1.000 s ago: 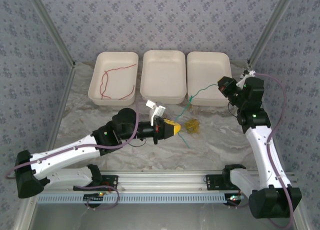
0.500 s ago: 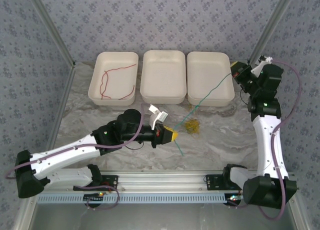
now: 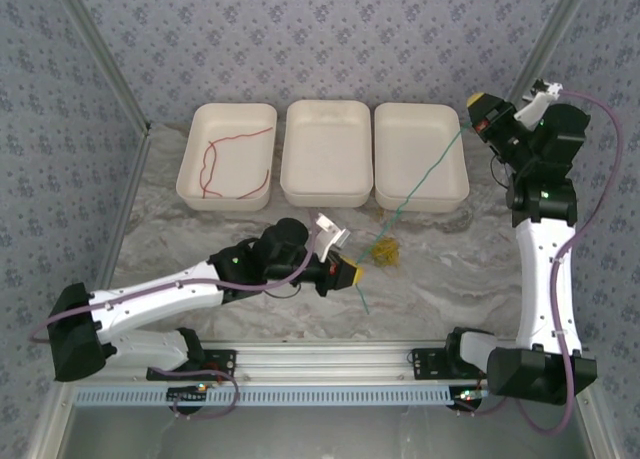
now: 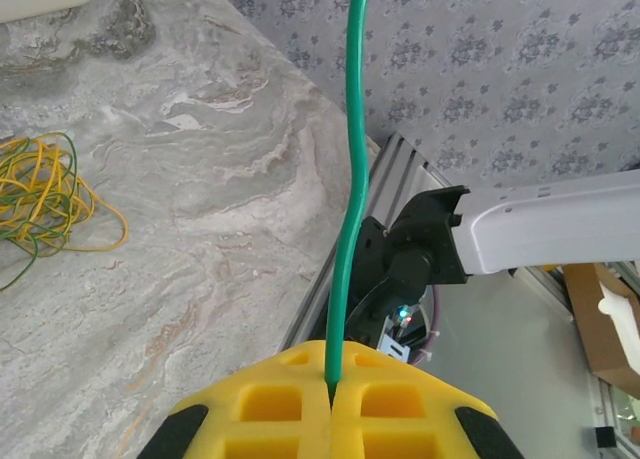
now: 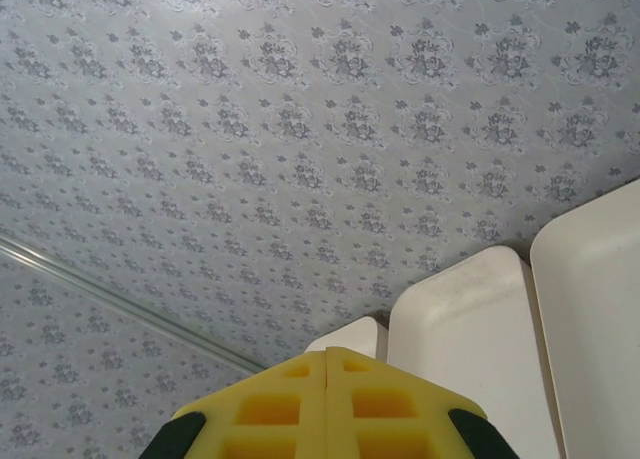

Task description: Untangle the cables

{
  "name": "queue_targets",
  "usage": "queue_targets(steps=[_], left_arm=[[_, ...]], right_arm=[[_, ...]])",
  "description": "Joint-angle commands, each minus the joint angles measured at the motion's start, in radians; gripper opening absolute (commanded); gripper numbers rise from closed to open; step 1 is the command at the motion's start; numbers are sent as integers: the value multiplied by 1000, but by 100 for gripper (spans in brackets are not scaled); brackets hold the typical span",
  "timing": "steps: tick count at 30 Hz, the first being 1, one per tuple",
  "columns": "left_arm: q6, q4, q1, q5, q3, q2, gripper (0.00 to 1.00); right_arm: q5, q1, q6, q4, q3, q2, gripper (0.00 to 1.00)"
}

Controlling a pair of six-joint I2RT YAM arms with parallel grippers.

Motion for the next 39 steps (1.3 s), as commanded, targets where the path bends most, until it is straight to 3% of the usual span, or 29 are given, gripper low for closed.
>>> queue_targets(steps=[1, 16, 29, 39], left_arm=[[30, -266, -34, 53, -51, 36, 0], [71, -299, -33, -49, -79, 182, 0], [93, -254, -33, -43, -94, 283, 0], [97, -253, -34, -82, -73, 278, 0]], right_arm=[[117, -55, 4, 136, 107, 11, 0], [62, -110, 20, 128, 263, -25, 0], [14, -120, 99, 214, 419, -26, 0], [-14, -99, 113, 173, 522, 0, 0]])
